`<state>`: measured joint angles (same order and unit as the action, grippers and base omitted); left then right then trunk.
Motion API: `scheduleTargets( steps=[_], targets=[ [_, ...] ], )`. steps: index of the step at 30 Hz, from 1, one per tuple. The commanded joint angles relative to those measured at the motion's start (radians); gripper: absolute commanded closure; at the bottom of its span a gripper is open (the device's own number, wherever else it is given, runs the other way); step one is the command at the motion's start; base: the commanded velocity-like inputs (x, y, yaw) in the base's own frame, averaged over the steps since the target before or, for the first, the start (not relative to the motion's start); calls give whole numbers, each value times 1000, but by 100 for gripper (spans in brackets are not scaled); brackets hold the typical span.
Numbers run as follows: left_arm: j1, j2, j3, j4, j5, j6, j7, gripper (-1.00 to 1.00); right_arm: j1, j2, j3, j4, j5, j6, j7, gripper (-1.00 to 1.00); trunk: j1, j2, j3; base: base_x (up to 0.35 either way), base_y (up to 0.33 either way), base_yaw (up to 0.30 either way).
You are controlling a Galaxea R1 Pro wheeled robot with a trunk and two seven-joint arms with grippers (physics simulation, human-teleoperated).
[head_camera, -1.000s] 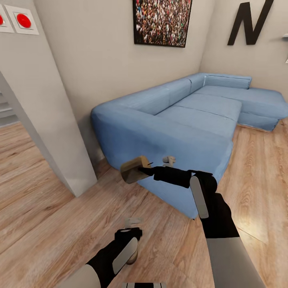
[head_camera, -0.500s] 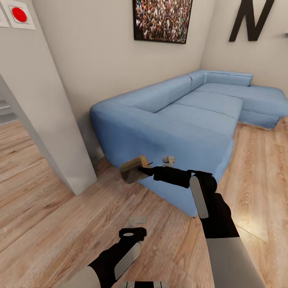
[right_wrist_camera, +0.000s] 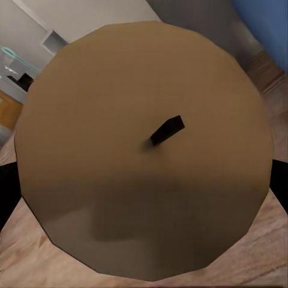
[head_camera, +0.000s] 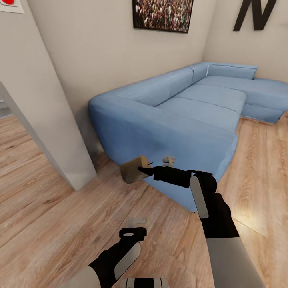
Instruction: Place each of the two pumpkins and all three candles from the living room inside a cabinet in the living room (use any cabinet), then make sure every cabinet is closed, and position the cauldron so it is next to a table in the living room.
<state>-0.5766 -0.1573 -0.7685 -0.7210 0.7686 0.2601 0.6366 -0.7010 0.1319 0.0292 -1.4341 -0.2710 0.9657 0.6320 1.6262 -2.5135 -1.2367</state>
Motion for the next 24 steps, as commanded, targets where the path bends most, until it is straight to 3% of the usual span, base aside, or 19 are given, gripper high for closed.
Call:
scheduleTargets(
  steps=[1, 13, 24],
  targets=[
    [0, 1, 0, 0, -1, 0, 1, -100, 0, 0, 0, 0, -4, 1, 0, 100, 0, 0, -4, 0, 0, 0],
    [1, 16, 2, 7, 0, -1, 9, -100, 0, 1, 0, 0, -4, 1, 0, 100, 2, -1, -16, 0, 0, 0],
    [0, 19, 2, 11, 0, -2, 2, -100, 0, 3, 0, 0, -4, 1, 0, 100, 6, -3, -50, 0, 0, 0]
  ],
)
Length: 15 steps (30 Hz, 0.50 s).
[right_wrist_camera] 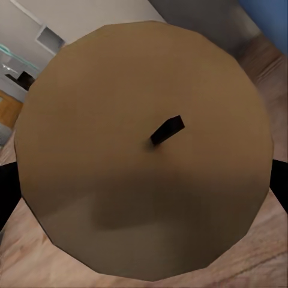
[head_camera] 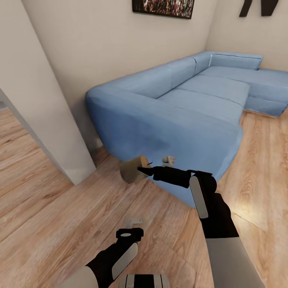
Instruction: Place each of the two pumpkins and all three candles from the living room inside a cabinet in the living room (use any cabinet), then make sure every cabinet is closed, and position the cauldron so it is next to a table in the living room.
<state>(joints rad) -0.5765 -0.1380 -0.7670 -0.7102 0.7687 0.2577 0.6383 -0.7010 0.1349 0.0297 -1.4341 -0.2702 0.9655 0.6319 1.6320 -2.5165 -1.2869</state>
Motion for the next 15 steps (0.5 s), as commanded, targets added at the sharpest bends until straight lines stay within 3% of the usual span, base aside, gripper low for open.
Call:
scheduleTargets(
  steps=[1, 9, 15],
  targets=[
    [0, 0, 0, 0, 0, 0, 0, -100, 0, 0, 0, 0, -4, 1, 0, 100, 0, 0, -4, 0, 0, 0],
    [0, 0, 0, 0, 0, 0, 0, -100, 0, 2, 2, 0, -4, 0, 0, 100, 4, -2, -35, 0, 0, 0],
    [0, 1, 0, 0, 0, 0, 1, -100, 0, -2, 51, 0, -4, -1, 0, 100, 6, -3, -54, 0, 0, 0]
  ],
)
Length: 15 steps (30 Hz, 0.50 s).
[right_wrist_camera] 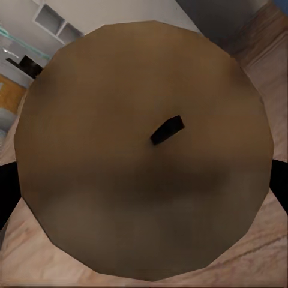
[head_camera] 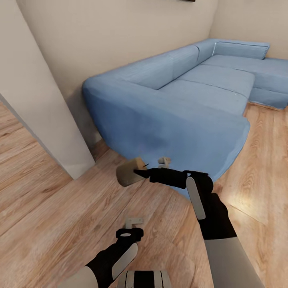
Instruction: Place each of the two pumpkins and all three candles from the living room inside a cabinet in the living room (use any cabinet), then make sure every cabinet is closed, and position the cauldron so it is next to a table in the living room.
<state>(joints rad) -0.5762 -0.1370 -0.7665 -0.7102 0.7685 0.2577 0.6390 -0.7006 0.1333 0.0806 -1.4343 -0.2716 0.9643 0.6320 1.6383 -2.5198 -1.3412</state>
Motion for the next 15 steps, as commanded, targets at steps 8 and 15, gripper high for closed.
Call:
scheduleTargets(
  steps=[8, 15],
  targets=[
    [0, 12, 5, -8, -4, -4, 5, -100, 1, 3, 7, 0, -3, 1, 0, 100, 0, 0, 0, 0, 0, 0],
    [-1, 17, 9, -2, -7, -84, -1, -100, 1, 3, 7, 0, -2, 1, 0, 100, 0, 0, -4, 0, 0, 0]
  ],
)
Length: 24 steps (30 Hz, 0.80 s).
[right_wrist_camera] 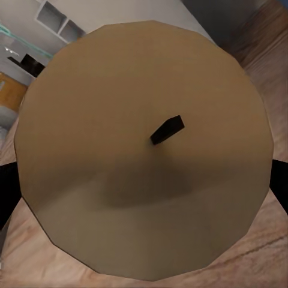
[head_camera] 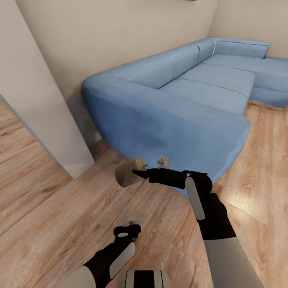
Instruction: Place each of the two pumpkins and all three candles from the living room inside a cabinet in the living room (use any cabinet), then make sure every cabinet is closed, and position the cauldron so it is next to a table in the living room.
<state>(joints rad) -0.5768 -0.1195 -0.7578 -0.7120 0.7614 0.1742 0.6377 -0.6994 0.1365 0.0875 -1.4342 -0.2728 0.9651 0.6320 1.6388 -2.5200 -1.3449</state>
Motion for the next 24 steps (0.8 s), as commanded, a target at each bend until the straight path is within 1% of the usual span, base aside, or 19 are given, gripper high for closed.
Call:
scheduleTargets(
  steps=[1, 13, 16, 21, 24],
  targets=[
    [0, 0, 0, 0, 0, -1, -1, -100, 0, 0, 0, 0, -1, 0, 0, 100, 0, 0, 0, 0, 0, 0],
    [0, 1, 0, 0, -1, -1, -1, -100, 0, 2, 1, 0, 0, 0, 0, 100, 0, 0, 0, 0, 0, 0],
    [0, 1, 0, 0, -2, -1, -1, -100, 0, 2, 1, 0, 0, 0, 0, 100, 1, -1, -12, 0, 0, 0],
    [0, 2, 0, 0, -2, -1, -2, -100, 0, 2, 1, 0, 0, 0, 0, 100, 1, -1, -12, 0, 0, 0],
    [0, 2, 0, 0, -2, -1, -2, -100, 0, 2, 1, 0, 0, 0, 0, 100, 3, -1, -23, 0, 0, 0]
  ],
)
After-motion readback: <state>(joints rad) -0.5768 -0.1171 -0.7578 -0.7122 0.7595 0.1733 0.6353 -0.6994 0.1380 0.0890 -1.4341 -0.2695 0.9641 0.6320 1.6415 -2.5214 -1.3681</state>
